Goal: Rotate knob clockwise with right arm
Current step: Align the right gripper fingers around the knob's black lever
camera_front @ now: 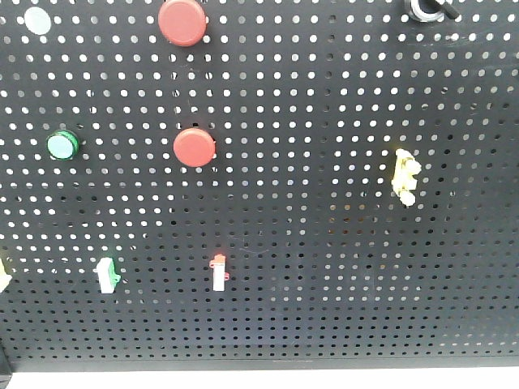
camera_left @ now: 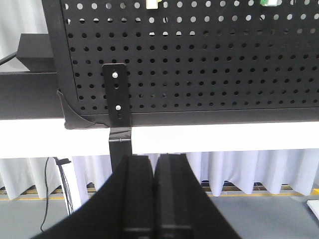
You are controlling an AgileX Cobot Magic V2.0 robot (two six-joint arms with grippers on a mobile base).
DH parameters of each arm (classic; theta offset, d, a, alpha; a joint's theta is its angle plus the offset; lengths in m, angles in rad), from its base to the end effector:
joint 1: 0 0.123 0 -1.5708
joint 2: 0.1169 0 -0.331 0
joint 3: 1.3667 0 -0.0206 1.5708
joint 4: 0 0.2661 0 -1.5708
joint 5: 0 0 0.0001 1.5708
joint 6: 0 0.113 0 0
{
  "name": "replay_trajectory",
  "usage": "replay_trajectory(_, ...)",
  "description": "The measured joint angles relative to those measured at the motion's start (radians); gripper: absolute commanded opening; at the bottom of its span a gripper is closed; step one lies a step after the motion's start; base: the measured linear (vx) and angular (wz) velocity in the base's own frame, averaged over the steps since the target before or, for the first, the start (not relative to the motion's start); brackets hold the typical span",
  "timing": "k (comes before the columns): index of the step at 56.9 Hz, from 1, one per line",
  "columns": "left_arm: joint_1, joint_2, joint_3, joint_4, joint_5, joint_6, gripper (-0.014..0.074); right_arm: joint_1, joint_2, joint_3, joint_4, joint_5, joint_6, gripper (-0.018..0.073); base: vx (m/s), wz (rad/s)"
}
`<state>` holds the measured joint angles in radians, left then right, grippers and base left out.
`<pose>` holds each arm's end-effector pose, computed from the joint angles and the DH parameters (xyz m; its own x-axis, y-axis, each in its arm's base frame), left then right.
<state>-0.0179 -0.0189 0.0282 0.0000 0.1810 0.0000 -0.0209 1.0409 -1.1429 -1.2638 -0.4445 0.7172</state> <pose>0.0467 -0.0008 0.1849 -0.1029 0.0018 -0.9947 0.0179 0.9998 0.0000 0.2230 0.0416 0.5300 0.4653 -0.4598 -0.7564 -0.1596 0.7969 -0.5826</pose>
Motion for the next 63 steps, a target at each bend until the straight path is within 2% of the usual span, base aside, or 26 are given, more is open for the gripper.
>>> replay_trajectory(4, 0.0, 0.0, 0.0, 0.0, 0.0, 0.0, -0.0006, 0.0, 0.041, -0.071, -0.157, -0.043, 0.101, 0.0364, 0.0, 0.0)
replay_trajectory(8, 0.0, 0.0, 0.0, 0.0, 0.0, 0.0, -0.0006, 0.0, 0.069, -0.114, -0.251, -0.068, 0.173, 0.0364, 0.0, 0.0)
replay_trajectory(17, 0.0, 0.0, 0.0, 0.0, 0.0, 0.0, -0.0006, 0.025, 0.112, -0.2, -0.364, -0.056, 0.263, 0.0364, 0.0, 0.0)
replay_trajectory(26, 0.0, 0.0, 0.0, 0.0, 0.0, 0.0, -0.0006, 0.174, 0.134, -0.231, -0.472, 0.076, 0.274, 0.0364, 0.0, 0.0)
replay_trajectory(34, 0.0, 0.0, 0.0, 0.0, 0.0, 0.0, -0.0006, 0.308, 0.135, -0.232, -0.487, 0.323, 0.274, 0.0364, 0.0, 0.0)
replay_trajectory(41, 0.0, 0.0, 0.0, 0.0, 0.0, 0.0, -0.0006, 0.358, 0.138, -0.232, -0.484, 0.473, 0.265, 0.0364, 0.0, 0.0)
replay_trajectory(52, 0.0, 0.0, 0.0, 0.0, 0.0, 0.0, -0.0006, 0.369, 0.175, -0.234, -0.48, 0.502, 0.228, 0.0348, 0.0, 0.0)
replay_trajectory(63, 0.0, 0.0, 0.0, 0.0, 0.0, 0.0, -0.0006, 0.369, 0.188, -0.234, -0.479, 0.506, 0.224, 0.0266, 0.0, 0.0)
